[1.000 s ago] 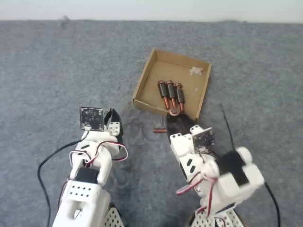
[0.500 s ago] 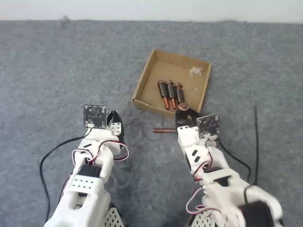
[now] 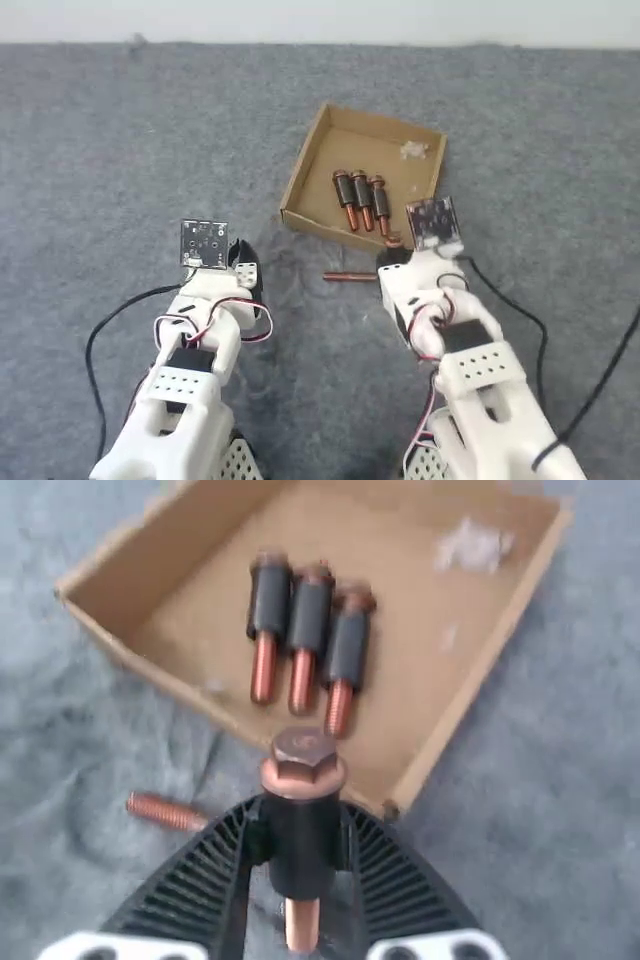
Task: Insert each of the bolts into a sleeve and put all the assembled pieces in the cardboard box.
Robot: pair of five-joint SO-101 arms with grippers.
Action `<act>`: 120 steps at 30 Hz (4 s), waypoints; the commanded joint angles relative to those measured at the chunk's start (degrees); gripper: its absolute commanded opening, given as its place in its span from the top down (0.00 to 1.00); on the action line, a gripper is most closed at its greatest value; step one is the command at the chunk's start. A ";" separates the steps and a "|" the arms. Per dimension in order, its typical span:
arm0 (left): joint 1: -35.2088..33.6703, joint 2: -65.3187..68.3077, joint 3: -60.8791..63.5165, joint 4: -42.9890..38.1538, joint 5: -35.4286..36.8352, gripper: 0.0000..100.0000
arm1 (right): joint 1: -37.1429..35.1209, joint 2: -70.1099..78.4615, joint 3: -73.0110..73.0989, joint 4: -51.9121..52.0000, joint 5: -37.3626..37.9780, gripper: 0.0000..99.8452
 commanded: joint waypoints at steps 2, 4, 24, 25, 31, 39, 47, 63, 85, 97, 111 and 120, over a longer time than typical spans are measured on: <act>0.09 0.26 -2.68 -1.67 -0.44 0.99 | 0.22 5.14 -10.81 2.51 -0.35 0.99; 0.09 0.26 -2.68 -1.67 -0.44 0.99 | 0.31 10.42 -14.42 2.95 -0.35 0.99; 0.09 0.44 -3.21 -1.41 -0.44 0.99 | 5.23 54.46 -74.64 31.08 -0.26 0.99; 0.09 0.44 -3.21 -1.41 -0.44 0.99 | 5.49 57.19 -78.77 33.45 -0.26 0.99; 0.09 0.44 -3.21 -1.49 -0.44 0.99 | 6.02 73.54 -99.34 43.47 -0.26 0.99; 0.09 0.44 -3.21 -1.67 -0.44 0.99 | 6.02 88.48 -112.79 48.57 -0.26 0.95; 0.09 0.44 -3.30 -1.67 -0.44 0.99 | 5.85 91.03 -117.01 54.29 -0.26 0.84; 0.09 0.44 -3.38 -1.67 -0.44 0.99 | 5.76 90.42 -132.48 76.35 7.82 0.94; 0.09 0.53 -3.38 -1.67 -0.44 0.99 | 6.11 58.07 -86.42 75.65 17.41 0.99; 0.00 0.53 -3.38 -1.67 -0.53 0.99 | 6.11 46.99 -61.01 72.22 32.00 0.88; 0.00 0.53 -3.47 -1.67 -0.53 0.99 | 1.10 28.70 -38.86 57.19 40.35 0.85; 0.00 0.53 -3.47 -1.76 -0.53 0.99 | 1.01 35.65 -38.77 44.97 49.05 0.85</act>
